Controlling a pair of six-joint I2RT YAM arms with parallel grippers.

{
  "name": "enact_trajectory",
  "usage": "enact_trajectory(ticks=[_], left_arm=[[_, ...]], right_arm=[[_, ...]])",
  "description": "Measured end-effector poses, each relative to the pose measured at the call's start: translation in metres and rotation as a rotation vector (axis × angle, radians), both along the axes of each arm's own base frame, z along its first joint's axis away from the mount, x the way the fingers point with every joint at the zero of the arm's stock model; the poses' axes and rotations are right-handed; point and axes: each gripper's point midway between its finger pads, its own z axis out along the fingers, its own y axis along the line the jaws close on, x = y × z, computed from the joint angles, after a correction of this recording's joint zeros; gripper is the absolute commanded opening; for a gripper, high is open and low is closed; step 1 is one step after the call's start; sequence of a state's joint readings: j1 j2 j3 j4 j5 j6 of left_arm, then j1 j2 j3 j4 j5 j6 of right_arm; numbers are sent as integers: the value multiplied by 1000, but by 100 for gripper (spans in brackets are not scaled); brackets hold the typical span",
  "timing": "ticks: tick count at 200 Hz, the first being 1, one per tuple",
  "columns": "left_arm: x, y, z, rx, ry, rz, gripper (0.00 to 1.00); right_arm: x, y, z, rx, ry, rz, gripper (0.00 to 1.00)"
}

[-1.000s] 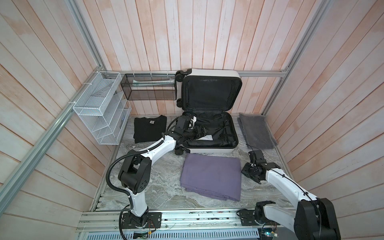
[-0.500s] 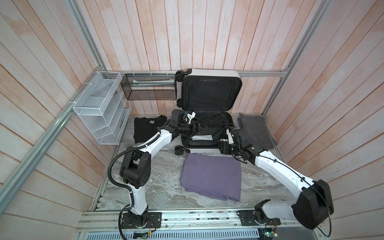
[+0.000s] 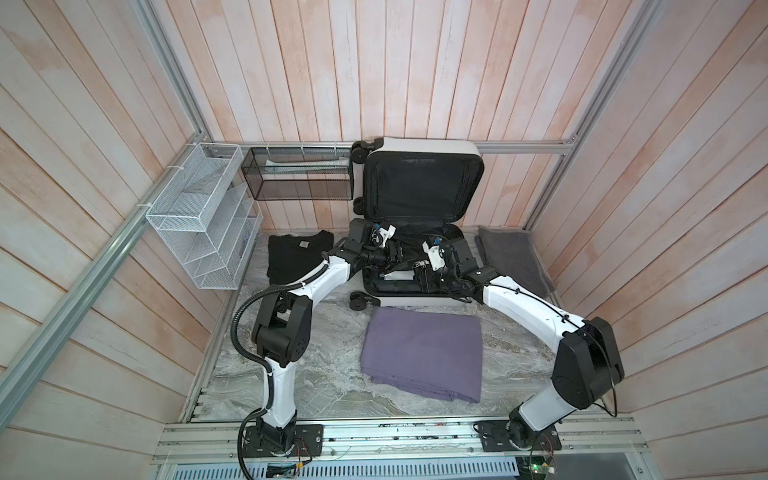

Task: Pack the luggage
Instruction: 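Lift the shaver into the suitcase with the right gripper while the left gripper moves inside, then lower the shaver into the suitcase with the right gripper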

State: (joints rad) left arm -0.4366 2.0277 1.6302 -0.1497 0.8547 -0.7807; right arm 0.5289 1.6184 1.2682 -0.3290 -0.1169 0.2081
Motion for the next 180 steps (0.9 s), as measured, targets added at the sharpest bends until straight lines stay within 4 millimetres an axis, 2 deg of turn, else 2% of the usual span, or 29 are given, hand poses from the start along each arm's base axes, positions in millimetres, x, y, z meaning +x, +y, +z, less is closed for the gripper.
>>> enact_trajectory(ticks=[48,78,126,180], left_arm=[[8,-4,-2,-1,4,8,56],[19,-7,-13,7,18,23,50],[41,-16,-25,8,25,36,42],[71,-26,-47,18,35,64,42]], right_arm=[[15,7,1,19,-12,30,38],[25,6,-3,28,-8,31,38],[43,-3,-18,48,13,19,38],[67,-13,-47,56,56,-6,37]])
